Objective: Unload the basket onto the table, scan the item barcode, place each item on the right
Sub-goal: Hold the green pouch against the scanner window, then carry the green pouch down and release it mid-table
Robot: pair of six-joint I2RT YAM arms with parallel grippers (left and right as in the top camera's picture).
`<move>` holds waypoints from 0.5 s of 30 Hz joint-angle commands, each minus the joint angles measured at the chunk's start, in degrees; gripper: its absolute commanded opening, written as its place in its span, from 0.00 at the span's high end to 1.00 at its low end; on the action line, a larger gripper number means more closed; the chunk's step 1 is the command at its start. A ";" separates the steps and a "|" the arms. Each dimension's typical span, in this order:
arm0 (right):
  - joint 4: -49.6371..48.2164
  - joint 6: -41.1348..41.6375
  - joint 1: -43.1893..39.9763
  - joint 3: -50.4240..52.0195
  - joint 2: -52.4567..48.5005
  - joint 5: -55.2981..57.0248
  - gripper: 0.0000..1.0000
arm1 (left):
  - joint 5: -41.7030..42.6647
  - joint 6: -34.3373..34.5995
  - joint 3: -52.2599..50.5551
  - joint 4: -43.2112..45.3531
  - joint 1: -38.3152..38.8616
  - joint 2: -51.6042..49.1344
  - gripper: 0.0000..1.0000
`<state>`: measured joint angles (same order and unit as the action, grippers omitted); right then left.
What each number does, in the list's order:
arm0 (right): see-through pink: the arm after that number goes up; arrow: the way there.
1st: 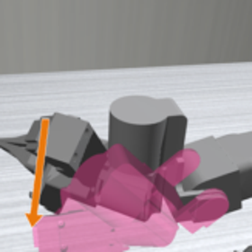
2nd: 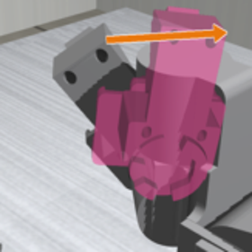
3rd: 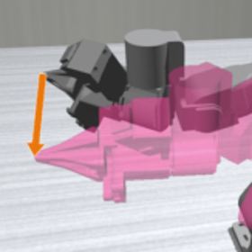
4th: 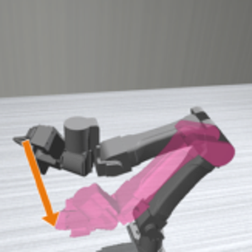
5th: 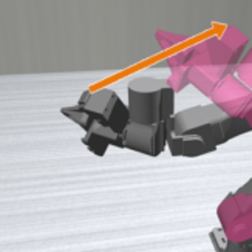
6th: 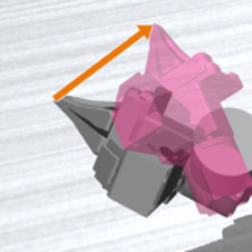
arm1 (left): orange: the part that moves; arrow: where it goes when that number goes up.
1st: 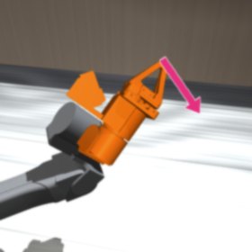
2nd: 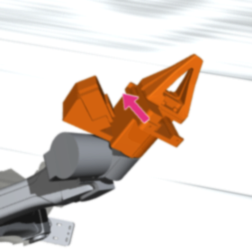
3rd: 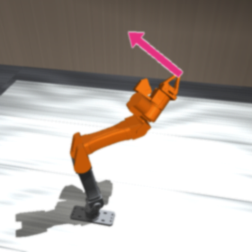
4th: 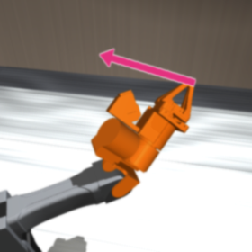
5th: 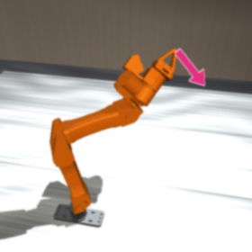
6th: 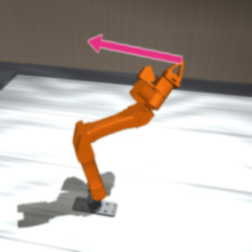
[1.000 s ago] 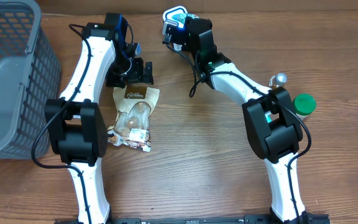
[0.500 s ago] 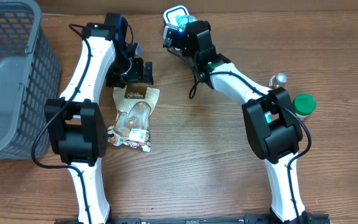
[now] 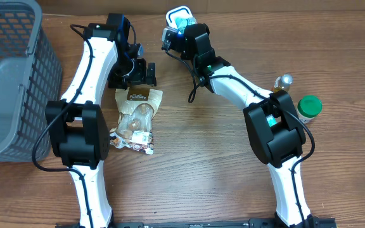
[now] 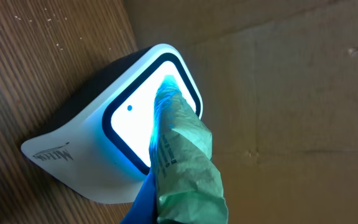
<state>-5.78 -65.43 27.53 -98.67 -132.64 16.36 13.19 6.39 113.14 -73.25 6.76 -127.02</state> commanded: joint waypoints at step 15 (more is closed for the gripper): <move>32.63 50.66 -0.70 -1.11 24.90 -0.87 0.96 | -0.31 0.00 0.87 0.07 0.37 1.77 0.01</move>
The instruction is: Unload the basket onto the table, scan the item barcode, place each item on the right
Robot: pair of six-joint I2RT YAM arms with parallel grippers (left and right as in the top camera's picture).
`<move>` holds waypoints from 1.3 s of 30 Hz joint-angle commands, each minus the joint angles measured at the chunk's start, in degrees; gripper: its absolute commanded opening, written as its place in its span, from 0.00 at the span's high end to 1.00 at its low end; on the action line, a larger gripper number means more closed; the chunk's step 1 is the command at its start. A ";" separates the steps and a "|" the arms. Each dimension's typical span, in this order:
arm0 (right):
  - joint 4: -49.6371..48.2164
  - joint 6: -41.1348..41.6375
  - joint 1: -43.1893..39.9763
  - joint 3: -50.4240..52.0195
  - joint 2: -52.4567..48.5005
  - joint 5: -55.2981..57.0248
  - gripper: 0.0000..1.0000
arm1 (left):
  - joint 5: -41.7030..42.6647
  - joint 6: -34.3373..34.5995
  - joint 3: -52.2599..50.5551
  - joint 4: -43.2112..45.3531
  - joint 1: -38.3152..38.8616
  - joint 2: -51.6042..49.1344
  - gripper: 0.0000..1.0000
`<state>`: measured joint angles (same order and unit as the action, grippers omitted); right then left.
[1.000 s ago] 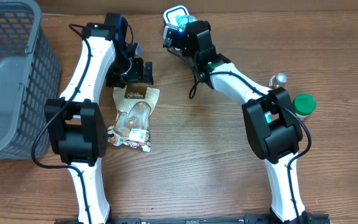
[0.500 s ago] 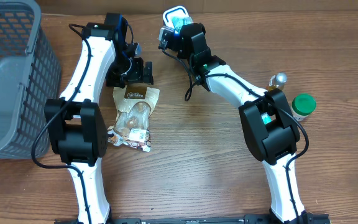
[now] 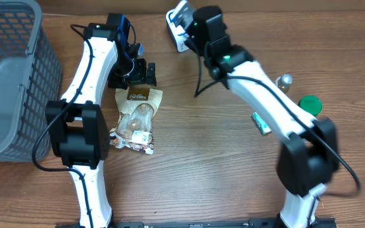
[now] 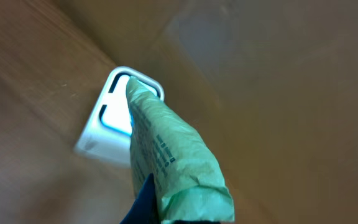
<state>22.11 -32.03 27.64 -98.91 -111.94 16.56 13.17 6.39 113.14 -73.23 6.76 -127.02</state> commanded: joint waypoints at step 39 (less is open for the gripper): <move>42.88 41.09 -1.53 15.06 5.42 -25.90 0.93 | -0.28 0.00 0.87 0.04 0.37 1.77 0.01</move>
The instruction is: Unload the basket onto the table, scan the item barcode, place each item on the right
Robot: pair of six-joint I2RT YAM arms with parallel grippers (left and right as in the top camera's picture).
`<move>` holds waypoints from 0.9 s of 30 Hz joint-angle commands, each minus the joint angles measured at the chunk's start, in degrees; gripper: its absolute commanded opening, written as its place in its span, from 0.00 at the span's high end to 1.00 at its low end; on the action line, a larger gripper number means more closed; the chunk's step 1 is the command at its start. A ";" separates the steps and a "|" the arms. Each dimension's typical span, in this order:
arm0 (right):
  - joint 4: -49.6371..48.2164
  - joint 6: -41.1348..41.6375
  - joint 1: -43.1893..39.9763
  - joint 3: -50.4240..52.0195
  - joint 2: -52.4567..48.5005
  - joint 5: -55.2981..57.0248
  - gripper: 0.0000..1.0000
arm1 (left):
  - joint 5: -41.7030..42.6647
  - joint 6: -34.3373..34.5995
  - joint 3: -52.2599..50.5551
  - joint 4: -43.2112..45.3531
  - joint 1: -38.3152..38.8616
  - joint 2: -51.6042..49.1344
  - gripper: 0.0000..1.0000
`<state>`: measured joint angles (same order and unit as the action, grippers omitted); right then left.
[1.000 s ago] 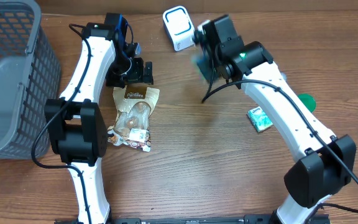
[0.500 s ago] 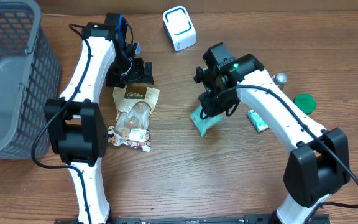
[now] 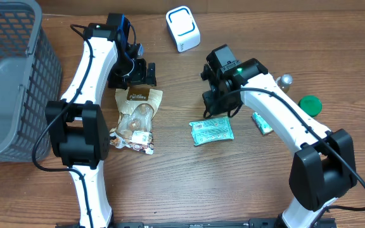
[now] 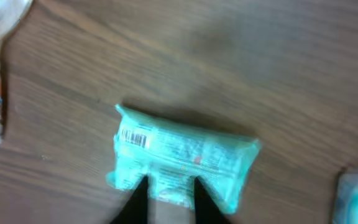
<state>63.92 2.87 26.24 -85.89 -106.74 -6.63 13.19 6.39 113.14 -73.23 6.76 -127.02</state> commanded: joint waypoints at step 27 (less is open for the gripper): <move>-15.80 19.71 6.82 18.49 0.22 -3.48 0.93 | -0.26 0.02 0.87 0.07 0.37 1.77 0.00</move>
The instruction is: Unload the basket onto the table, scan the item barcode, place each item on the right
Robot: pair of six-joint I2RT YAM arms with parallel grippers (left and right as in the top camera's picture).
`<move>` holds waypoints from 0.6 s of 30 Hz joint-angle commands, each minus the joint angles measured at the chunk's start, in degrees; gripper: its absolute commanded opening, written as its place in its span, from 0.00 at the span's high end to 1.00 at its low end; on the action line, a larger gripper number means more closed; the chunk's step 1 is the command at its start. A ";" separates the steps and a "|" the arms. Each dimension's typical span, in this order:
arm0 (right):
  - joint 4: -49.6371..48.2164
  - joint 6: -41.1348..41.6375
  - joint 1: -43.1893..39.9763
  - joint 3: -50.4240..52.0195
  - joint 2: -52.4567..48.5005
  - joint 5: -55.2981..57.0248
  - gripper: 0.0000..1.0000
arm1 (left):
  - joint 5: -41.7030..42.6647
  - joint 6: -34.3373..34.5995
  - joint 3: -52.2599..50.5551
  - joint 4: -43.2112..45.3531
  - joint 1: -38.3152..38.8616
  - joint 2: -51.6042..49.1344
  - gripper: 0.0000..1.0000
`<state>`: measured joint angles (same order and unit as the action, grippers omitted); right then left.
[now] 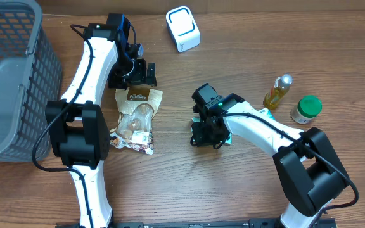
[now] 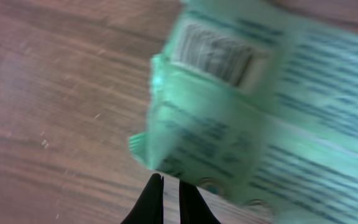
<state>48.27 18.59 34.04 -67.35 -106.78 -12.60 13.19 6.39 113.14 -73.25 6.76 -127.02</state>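
Note:
The green packet (image 2: 260, 124) fills the right wrist view, lying on the wood with its barcode (image 2: 219, 53) facing up. My right gripper (image 2: 168, 186) is low at the packet's near edge, its fingers drawn together with only a sliver of wood between them and nothing held. From overhead, my right gripper (image 1: 204, 133) covers most of the packet. The white scanner (image 1: 182, 28) stands at the back, apart from both arms. My left gripper (image 1: 135, 75) rests open just behind a clear snack bag (image 1: 135, 117).
A grey mesh basket (image 1: 11, 76) fills the left side. A yellow bottle (image 1: 277, 92) and a green-lidded jar (image 1: 306, 107) stand to the right. A small teal item (image 1: 266, 113) peeks out beside my right arm.
My right gripper was higher, its fingers apart at the packet's edge. It now sits lower and nearer the front, right over the packet, with its fingers drawn together. The left arm is unchanged.
My right gripper first held the green packet against the lit scanner at the back. Then it held the packet a little off the scanner. Later the packet lay on the table's middle with the gripper open above it. Now the gripper is shut, close over it.

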 commanded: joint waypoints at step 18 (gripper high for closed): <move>-5.60 5.18 -8.46 -0.15 0.26 5.25 0.91 | -0.31 0.00 0.87 0.22 0.39 1.77 0.00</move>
<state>42.63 23.18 27.77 -67.35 -106.78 -9.32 13.19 6.39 113.14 -73.19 6.76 -127.02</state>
